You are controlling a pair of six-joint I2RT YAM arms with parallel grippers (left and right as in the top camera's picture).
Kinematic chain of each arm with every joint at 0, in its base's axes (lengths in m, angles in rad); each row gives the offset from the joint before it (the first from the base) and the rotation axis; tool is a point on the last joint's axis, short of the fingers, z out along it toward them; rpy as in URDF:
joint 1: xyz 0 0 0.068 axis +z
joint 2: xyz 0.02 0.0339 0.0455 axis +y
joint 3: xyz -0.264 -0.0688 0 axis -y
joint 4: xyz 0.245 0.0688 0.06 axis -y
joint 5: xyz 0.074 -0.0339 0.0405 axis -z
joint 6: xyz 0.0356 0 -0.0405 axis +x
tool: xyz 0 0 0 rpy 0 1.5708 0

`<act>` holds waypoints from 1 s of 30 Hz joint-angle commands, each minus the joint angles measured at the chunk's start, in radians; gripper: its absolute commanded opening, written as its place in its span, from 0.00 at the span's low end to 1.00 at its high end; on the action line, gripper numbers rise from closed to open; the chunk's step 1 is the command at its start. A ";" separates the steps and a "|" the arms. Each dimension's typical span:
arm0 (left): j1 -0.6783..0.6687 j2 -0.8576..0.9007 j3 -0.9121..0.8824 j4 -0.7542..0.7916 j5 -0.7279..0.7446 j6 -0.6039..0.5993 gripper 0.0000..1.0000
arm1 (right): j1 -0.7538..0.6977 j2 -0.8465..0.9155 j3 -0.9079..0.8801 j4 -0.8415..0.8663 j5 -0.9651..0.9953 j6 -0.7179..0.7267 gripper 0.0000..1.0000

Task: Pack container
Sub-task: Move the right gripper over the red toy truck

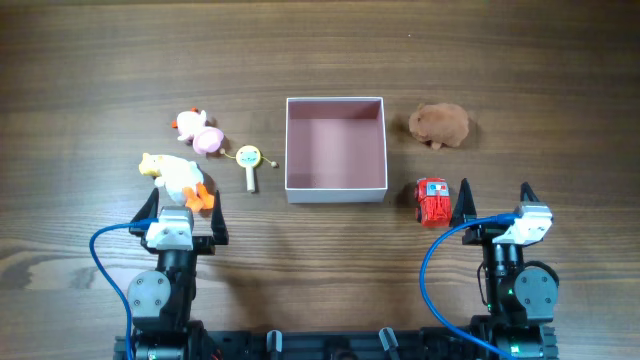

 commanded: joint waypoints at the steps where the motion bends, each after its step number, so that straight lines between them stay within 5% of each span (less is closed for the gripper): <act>1: -0.005 -0.007 -0.006 -0.002 0.019 0.020 1.00 | -0.005 -0.005 -0.002 0.004 -0.016 0.009 1.00; 23: -0.005 -0.007 -0.006 -0.002 0.019 0.020 1.00 | -0.005 -0.005 -0.002 0.006 -0.013 0.013 1.00; 30: -0.005 -0.007 -0.006 -0.002 0.019 0.020 1.00 | -0.005 0.048 0.039 0.002 -0.029 0.109 1.00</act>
